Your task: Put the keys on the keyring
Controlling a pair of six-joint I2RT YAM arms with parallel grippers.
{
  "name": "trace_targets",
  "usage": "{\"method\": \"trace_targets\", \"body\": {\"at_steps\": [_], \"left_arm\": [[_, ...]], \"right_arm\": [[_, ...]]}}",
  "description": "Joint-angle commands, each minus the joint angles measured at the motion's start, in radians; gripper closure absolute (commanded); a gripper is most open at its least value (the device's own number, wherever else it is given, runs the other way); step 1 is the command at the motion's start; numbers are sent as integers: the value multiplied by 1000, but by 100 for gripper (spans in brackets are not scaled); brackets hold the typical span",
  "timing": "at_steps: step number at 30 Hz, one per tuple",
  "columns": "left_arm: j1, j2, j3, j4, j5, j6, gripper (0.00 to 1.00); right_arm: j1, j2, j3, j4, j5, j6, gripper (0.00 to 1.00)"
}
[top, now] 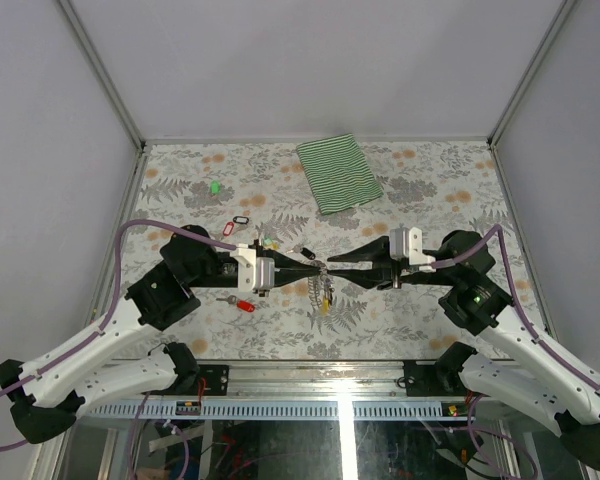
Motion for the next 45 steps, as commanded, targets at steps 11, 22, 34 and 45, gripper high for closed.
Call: {"method": "trace_targets", "body": {"at_steps": [11,22,34,45], "left_arm": [[2,11,46,27,5,-5,100],[2,17,50,26,7,-9,100],[1,11,54,26,15,-11,100],[2,8,51,26,18,-16,100]], "right_arm": [[17,-8,40,88,-60,16,70],[27,5,40,85,-60,11,83],[31,7,42,43,-50,-27,77],[31,4,43,19,-29,-41,87]]}}
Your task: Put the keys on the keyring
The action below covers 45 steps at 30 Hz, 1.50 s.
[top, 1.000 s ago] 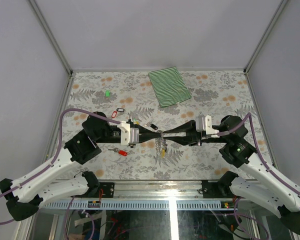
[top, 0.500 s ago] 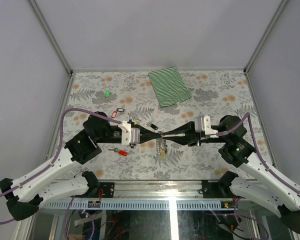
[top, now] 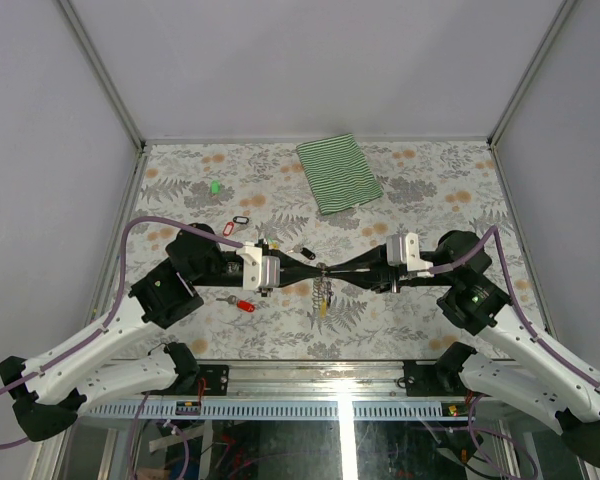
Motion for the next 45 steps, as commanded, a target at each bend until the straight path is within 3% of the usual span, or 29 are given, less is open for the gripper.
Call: {"method": "trace_targets", "body": {"at_steps": [1,4,6,11,16,24,28,34,38,40,45], "left_arm": [[2,-14,44,43,14,-15,100],[1,-14,47,45,20,-19,100],[1,-16,42,57,22,-31,97],[2,-59,-14,136,-1,-126,56],[2,-146,-139,255,-145,-304,36],[1,-247,-239,224,-388,-513,31],[2,-234,-231,156,-505,-601,31],[5,-65,-78,-106,-676,-781,28],[16,-18,-105,-114,-766,-826,22],[31,0,-115,-114,-801,-830,16],[135,129,-68,-214,-800,-833,11]], "right_arm": [[11,-4,44,22,11,-8,90],[11,-3,44,29,14,-8,100],[11,-10,41,37,21,-17,100],[12,-63,-26,173,42,-37,100],[10,-101,-79,285,22,-96,100],[11,-156,-107,226,3,-371,100],[10,-159,-100,178,27,-400,100],[12,-153,-74,12,238,-171,100],[12,-136,-15,-164,372,-17,100],[11,-135,-27,-180,403,53,100],[11,-187,-110,-134,473,154,100]]}}
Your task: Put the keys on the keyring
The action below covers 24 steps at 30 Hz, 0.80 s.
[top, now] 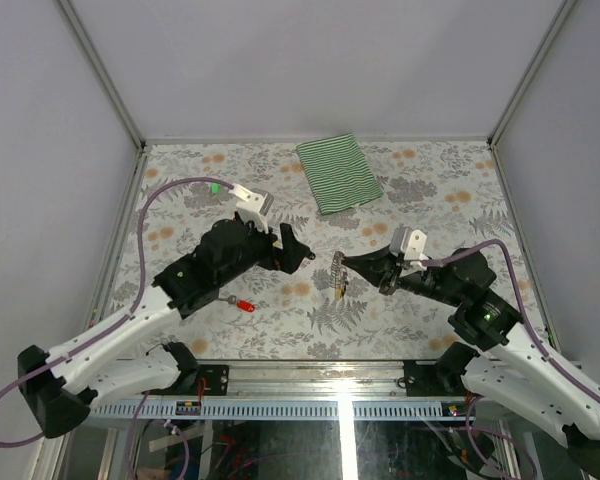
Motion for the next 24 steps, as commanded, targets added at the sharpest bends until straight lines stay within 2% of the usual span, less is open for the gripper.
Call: {"method": "trace_targets", "body": {"at_steps": [1,5,8,15,21,24], "left_arm": [[88,96,39,-84,-52,-37,10],[154,156,5,-70,-55,-59,11],[194,234,9,-96,-52,-74,16],[203,406,33,-89,-43,-43,26],[204,578,149,-52,-14,47,30],[207,681,249,-63,-21,74,37]], "right_arm": [[6,-57,-33,38,118,140,100],[6,-82,-53,24,137,171,100],[5,-90,-64,18,137,192,100],[6,-97,-59,-45,144,195,100],[6,-108,-69,-75,158,214,100],[7,-108,-66,-85,160,232,100]]}}
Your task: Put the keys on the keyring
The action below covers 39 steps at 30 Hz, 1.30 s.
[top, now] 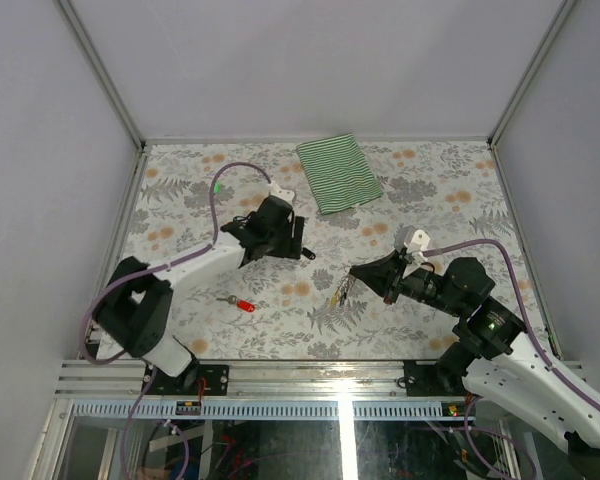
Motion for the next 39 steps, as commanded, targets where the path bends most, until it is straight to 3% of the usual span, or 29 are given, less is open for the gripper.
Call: {"method": "trace_targets", "body": {"at_steps": [1,7,19,39], "left_arm": [[8,119,157,35,0,70,40],[8,273,293,-19,-41,72,50],[8,383,348,-29,-42,86,67],[8,442,367,-47,-47,96,74]], "right_arm": [[7,-13,15,27,28,41,100],[5,-18,15,12,32,72,100],[6,-8,16,12,20,76,100],[6,-8,11,13,16,85,100]]}}
